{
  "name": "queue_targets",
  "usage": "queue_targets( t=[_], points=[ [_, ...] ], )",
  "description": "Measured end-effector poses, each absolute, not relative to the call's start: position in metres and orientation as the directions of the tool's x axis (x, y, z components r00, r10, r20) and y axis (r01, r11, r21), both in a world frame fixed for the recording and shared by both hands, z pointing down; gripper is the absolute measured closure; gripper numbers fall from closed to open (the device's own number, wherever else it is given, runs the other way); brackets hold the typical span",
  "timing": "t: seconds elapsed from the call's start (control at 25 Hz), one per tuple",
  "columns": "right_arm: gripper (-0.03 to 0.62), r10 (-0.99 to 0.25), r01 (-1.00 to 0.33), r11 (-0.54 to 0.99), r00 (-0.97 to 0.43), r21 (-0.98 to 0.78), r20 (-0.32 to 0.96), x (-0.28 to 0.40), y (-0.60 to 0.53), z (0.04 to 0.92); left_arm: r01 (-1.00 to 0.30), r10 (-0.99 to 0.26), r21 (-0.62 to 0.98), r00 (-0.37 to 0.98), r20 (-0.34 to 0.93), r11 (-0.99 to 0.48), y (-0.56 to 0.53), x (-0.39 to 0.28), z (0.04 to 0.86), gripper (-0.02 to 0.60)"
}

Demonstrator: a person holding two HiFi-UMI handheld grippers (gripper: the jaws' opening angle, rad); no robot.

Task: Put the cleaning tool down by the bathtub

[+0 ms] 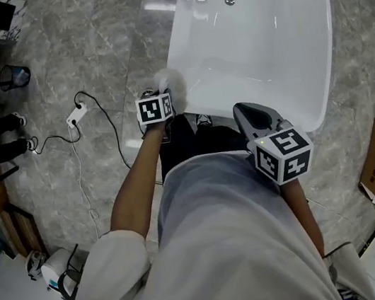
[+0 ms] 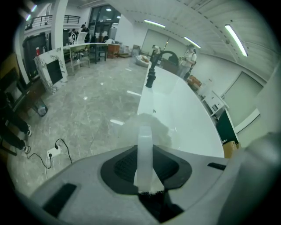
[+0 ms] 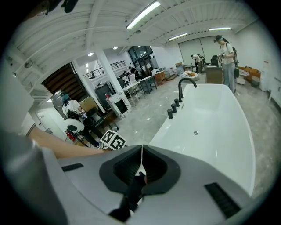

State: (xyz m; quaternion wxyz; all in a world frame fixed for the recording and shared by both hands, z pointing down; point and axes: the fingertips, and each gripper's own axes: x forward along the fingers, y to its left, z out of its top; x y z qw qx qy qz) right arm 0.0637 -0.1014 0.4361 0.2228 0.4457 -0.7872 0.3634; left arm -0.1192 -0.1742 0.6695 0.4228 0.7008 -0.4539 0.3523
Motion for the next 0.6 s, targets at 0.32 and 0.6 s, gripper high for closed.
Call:
queue_targets(
  t=[0.32, 0.6],
  points=[
    [0.582, -0.55, -0.879, 0.315, -0.476, -0.357, 0.686, 0.07, -0.096, 0.437, -0.936, -0.33, 0.297, 0.346, 0.878, -0.19, -0.179, -0.116, 0.677, 0.499],
    [0.582, -0.545, -0.884, 0.323, -0.465, -0.338, 0.697, 0.066, -0.094, 0.436, -0.932, -0.314, 0.296, 0.351, 0.882, -0.21, -0.183, -0.115, 0.684, 0.499]
  ],
)
